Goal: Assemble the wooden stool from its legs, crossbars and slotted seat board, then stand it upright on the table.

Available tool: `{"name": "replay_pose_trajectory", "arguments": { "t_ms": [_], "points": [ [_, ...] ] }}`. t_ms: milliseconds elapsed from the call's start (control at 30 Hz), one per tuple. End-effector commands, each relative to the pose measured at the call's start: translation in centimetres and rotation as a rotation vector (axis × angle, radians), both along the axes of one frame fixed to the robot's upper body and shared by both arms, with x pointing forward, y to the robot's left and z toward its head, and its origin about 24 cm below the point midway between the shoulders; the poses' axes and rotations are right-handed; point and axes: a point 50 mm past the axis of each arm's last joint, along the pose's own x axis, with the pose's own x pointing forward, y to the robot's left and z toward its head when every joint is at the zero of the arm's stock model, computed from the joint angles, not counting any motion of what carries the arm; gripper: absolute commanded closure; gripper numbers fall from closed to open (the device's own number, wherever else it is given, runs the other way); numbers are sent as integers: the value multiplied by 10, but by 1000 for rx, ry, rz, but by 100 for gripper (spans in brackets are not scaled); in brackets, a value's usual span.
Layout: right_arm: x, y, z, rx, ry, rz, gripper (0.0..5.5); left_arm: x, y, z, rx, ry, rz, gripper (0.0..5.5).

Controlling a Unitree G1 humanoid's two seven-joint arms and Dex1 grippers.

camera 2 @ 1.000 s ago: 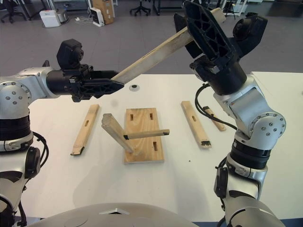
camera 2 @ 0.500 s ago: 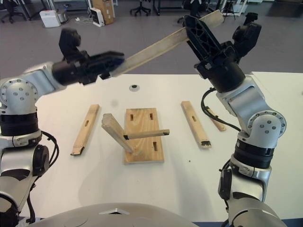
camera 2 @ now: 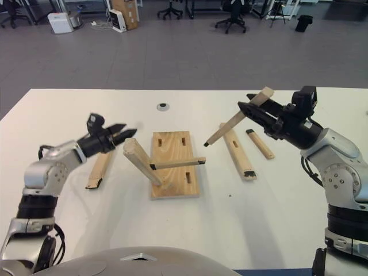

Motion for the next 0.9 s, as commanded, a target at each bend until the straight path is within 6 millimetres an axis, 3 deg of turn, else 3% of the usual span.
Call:
{"name": "replay_pose_trajectory", "arguments": {
  "t_ms": [33, 133, 267, 567, 900],
  "points": [
    [-7, -2, -4, -32, 1, 91, 343, -16, -8, -34, 34, 84, -2, 219],
    [-14, -1, -18, -31, 43, 172, 343, -20, -12, -48, 32, 119, 4, 219],
    [-19, 11, -29, 15, 57, 263, 343, -18, -13, -53, 18, 136, -2, 219],
    [-20, 18, -17, 97, -17, 308, 343, -16, -11, -59, 6, 156, 10, 219],
    [-16, 25, -57, 12, 103, 382, 343, -8, -9, -56, 5, 141, -1, 219]
  ]
}}
